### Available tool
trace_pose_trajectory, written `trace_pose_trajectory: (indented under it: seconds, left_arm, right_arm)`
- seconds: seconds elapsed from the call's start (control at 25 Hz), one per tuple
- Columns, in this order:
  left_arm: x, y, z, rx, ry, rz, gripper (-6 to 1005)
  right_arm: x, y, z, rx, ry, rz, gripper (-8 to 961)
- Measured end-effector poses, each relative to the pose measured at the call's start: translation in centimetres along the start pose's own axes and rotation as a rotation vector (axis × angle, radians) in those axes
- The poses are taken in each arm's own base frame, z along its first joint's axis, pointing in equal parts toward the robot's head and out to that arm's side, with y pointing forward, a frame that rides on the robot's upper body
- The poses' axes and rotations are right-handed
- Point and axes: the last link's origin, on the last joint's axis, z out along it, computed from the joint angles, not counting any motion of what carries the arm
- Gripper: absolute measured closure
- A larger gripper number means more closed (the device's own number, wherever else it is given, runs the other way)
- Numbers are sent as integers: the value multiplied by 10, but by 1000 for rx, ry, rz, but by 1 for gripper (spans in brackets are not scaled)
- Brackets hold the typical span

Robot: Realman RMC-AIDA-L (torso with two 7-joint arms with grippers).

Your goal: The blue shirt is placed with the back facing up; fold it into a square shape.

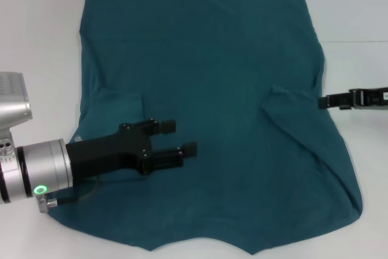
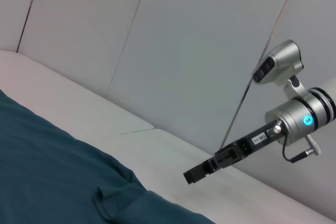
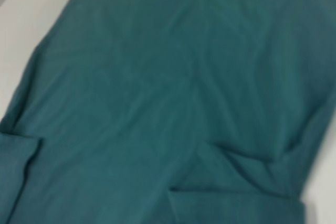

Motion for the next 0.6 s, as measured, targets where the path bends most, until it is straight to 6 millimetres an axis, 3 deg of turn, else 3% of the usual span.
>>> trace_pose_trajectory:
  seconds: [0.2, 0.6]
  left_arm:
    - [-1, 1, 1, -5, 0, -6, 165]
    - [0, 0, 1, -4, 0, -3, 165]
  right_arm:
    - [14, -9, -4, 10, 24, 39, 265]
    - [35, -17, -1, 7, 68, 97, 272]
